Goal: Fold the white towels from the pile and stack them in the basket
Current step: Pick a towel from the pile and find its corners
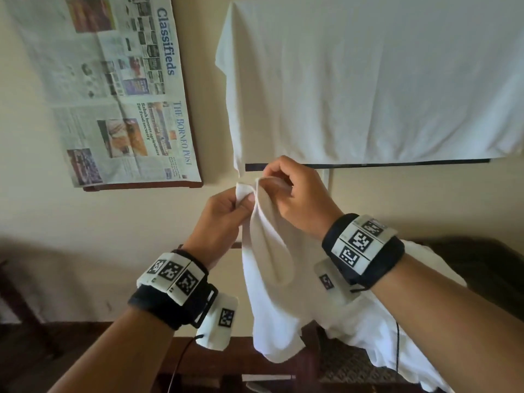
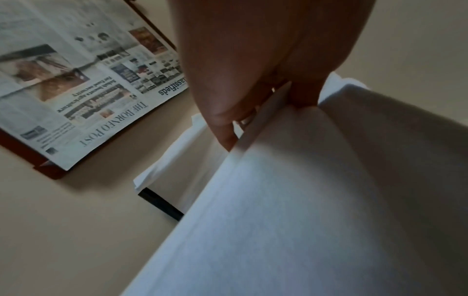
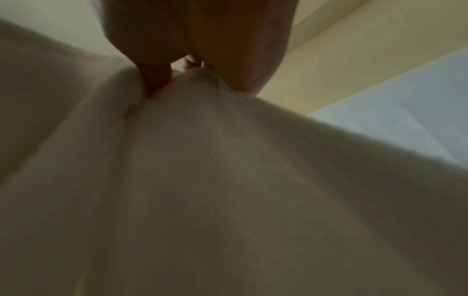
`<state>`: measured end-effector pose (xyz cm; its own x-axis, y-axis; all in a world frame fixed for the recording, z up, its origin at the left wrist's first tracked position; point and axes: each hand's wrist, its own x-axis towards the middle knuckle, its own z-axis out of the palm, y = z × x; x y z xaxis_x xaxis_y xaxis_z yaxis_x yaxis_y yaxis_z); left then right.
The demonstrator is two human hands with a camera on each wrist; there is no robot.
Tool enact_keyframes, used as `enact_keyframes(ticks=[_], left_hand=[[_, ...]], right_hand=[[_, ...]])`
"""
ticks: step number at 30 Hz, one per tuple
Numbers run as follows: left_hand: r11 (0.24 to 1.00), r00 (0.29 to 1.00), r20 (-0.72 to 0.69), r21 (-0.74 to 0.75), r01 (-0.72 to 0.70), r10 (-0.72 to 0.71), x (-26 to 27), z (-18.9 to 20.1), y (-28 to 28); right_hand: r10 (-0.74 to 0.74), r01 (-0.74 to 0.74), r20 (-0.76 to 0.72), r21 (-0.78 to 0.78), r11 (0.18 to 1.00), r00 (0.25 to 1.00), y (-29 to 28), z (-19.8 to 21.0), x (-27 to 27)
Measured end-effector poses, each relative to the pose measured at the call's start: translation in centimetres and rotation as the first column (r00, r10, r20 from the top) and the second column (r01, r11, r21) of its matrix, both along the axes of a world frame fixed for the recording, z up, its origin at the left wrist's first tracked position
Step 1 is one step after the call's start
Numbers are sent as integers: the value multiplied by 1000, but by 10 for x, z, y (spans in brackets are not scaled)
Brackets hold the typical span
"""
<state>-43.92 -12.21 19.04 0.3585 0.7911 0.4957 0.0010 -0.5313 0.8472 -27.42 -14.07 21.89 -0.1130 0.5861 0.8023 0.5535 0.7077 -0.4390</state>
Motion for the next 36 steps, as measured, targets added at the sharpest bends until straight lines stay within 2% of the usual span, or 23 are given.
enact_keyframes(ticks=[3,5,7,10,12,14,15,17,19,22,26,30,33,36], left_hand=[[1000,1000,29,27,-3,2,-24,1,-5],[999,996,91,27,17,-19,-44,3,-8],[999,993,107,30,43,-46,-63,7,-14],[995,993,81,50,87,-91,-87,8,-27],[992,988,90,20,121,-122,-106,6,-31],[987,982,120,-47,152,-146,-129,1,-29],[984,981,118,-77,163,-153,-139,-2,-28],[978,982,97,-119,170,-159,-153,-10,-27],[975,985,81,-151,164,-153,-156,-17,-27],[969,984,116,-195,155,-134,-149,-24,-32],[952,978,157,-254,172,-135,-131,-31,-41],[923,968,137,-299,244,-212,-121,-34,-44],[939,976,93,-267,215,-197,-122,-28,-39],[970,989,55,-195,143,-135,-122,-16,-38]], right_hand=[[-60,61,19,-77,995,998,-19,-22,-13],[-180,195,99,-167,967,979,-31,-48,-17],[-279,323,175,-326,888,944,-41,-75,-17],[-348,476,329,-516,712,878,-52,-118,-9],[-420,573,390,-550,608,819,-58,-141,-2],[-540,618,320,-542,569,778,-63,-147,0],[-592,606,224,-532,592,775,-65,-141,-3],[-616,534,-19,-478,697,787,-67,-115,-19],[-537,470,-107,-362,805,837,-68,-82,-45],[-383,380,13,-166,910,924,-69,-46,-82],[-294,297,86,-24,955,952,-73,-21,-112],[-318,327,122,-61,943,940,-71,-20,-118],[-251,266,97,-194,944,963,-74,-25,-113],[-228,285,222,-272,919,948,-78,-43,-106]])
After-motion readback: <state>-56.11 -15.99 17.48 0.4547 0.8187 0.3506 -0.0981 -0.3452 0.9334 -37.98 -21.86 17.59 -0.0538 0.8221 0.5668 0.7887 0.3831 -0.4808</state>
